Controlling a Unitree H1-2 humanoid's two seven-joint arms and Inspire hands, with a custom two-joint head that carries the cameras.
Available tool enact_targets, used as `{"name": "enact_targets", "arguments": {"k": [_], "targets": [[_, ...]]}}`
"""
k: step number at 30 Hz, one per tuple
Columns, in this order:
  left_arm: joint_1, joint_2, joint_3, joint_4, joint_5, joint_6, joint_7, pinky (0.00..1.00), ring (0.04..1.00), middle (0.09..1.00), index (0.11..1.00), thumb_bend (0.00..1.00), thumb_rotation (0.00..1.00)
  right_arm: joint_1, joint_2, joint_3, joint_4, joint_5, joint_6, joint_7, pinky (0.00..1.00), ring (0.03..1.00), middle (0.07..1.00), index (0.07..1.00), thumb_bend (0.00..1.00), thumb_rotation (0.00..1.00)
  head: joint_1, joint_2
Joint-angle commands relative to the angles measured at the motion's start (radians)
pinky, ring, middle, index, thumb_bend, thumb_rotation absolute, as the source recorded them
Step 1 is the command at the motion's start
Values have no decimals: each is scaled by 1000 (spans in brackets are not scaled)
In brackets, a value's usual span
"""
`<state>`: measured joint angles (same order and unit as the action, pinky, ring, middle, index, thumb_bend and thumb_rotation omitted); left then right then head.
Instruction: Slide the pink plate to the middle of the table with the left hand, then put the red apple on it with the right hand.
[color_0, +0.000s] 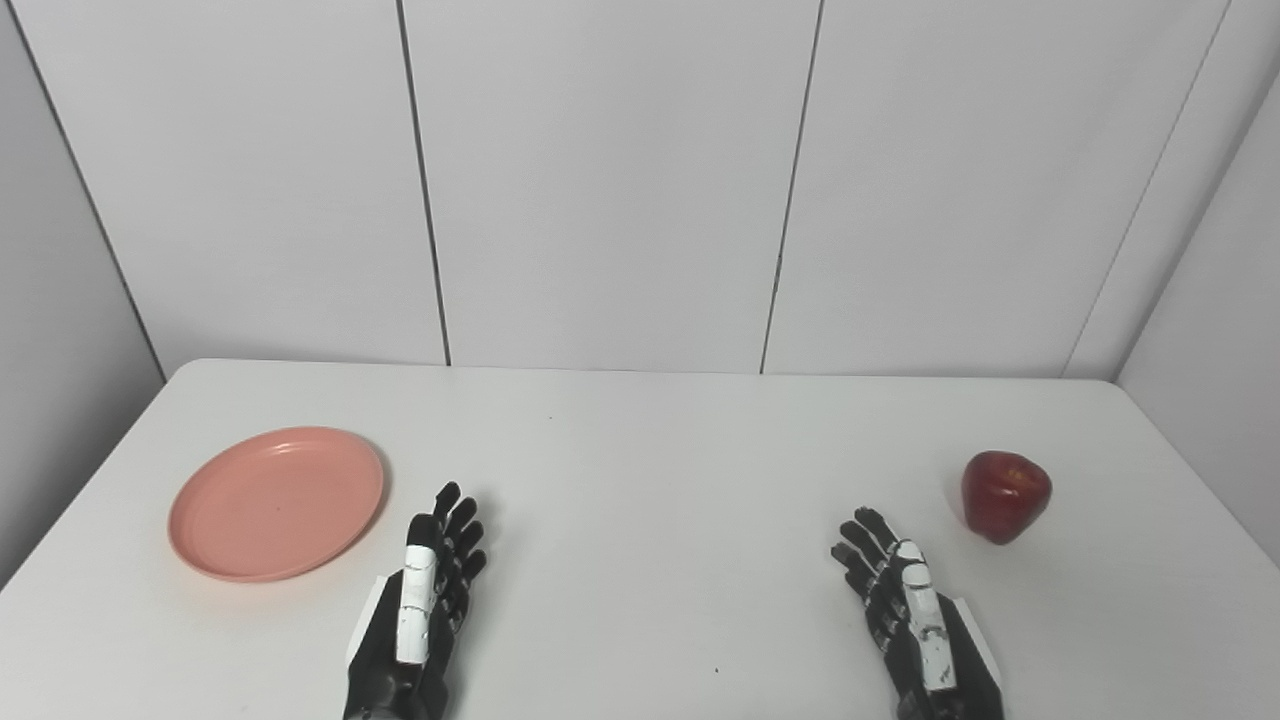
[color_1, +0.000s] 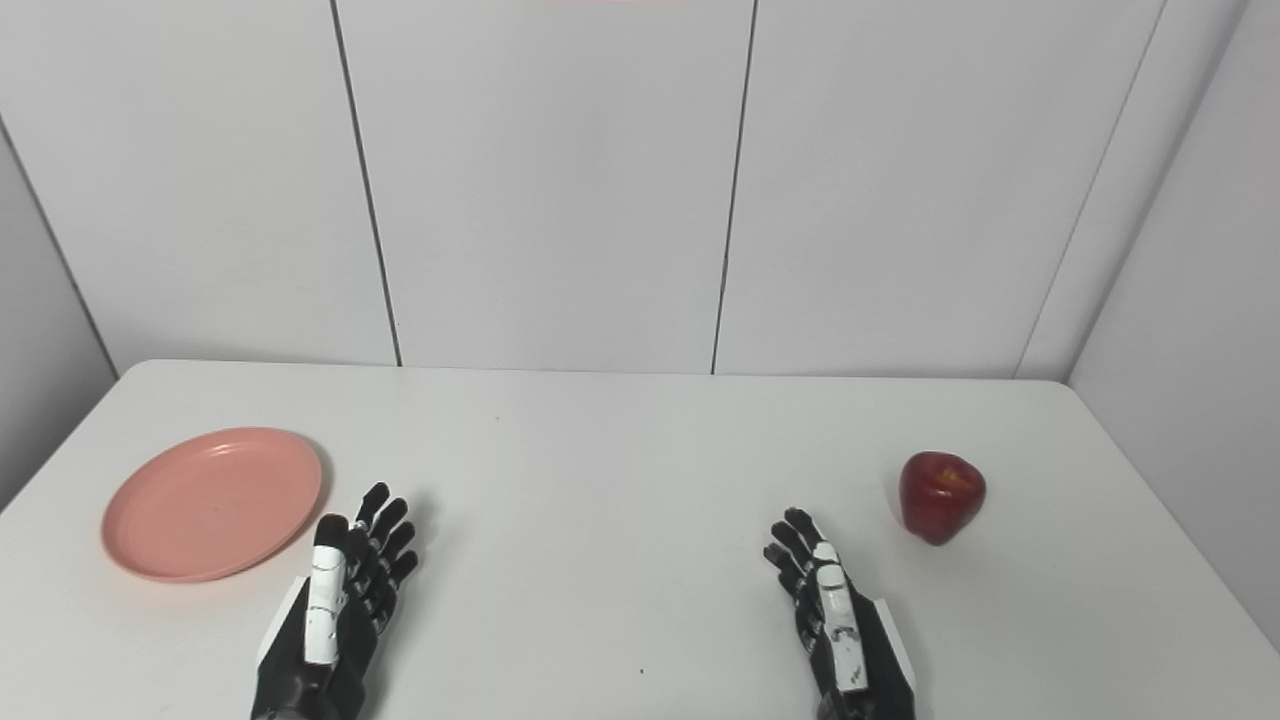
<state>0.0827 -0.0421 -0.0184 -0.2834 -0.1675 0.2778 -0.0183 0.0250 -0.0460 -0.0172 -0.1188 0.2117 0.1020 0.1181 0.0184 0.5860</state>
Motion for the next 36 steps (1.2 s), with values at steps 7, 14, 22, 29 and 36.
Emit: {"name": "enact_targets", "arguments": {"k": [7,14,22,29,36], "targets": [[67,0,-8,26,11,-50,-9,1000,1000,1000,1000,867,1000,-56,-14,-7,74,-33,-63,3,1000,945,939,934,663,1000,47,-34],[68,-26,-34,55,37,-83,8,1000,1000,1000,1000,897,994,-84,-40,-33,143,-5,-94,27,1000,953,945,932,656,1000,140,-69],[61,-54,-68,104,67,-128,43,1000,1000,1000,1000,873,994,-88,-73,-53,205,34,-122,74,1000,966,959,947,656,1000,229,-119],[54,-70,-92,133,85,-151,74,1000,1000,1000,1000,853,1000,-97,-86,-67,253,64,-147,105,1000,980,970,958,630,1000,266,-156],[46,-79,-110,169,101,-183,95,1000,1000,1000,1000,849,1000,-101,-99,-75,284,80,-155,130,1000,992,983,972,601,1000,325,-187]]}}
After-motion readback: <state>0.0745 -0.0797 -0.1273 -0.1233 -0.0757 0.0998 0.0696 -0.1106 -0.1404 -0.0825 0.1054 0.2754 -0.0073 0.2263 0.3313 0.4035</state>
